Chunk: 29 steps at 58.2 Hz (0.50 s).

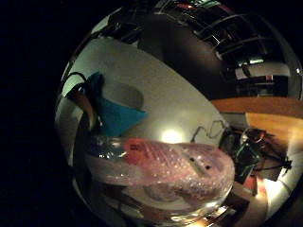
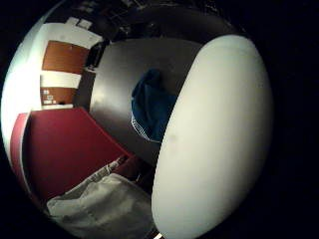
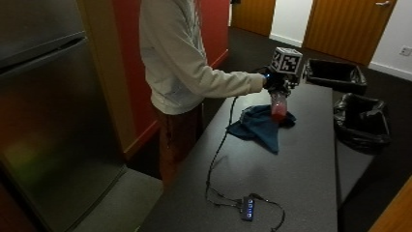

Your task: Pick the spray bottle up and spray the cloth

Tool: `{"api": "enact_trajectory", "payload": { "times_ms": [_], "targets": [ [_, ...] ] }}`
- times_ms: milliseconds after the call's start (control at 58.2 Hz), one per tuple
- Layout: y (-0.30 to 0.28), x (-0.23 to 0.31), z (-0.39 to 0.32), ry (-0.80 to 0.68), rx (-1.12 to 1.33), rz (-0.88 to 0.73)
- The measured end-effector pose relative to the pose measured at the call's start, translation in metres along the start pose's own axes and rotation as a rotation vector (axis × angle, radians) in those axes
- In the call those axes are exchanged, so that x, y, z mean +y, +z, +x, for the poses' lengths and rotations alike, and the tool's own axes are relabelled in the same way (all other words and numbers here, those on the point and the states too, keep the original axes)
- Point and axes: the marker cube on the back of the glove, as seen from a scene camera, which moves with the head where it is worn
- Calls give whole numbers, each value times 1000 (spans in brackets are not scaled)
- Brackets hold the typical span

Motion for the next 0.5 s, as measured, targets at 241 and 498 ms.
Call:
{"api": "enact_trajectory", "payload": {
  "times_ms": [241, 498],
  "targets": [
    [-2, -6, -62, -64, 125, -84],
    [21, -17, -107, -53, 106, -135]
  ]
}}
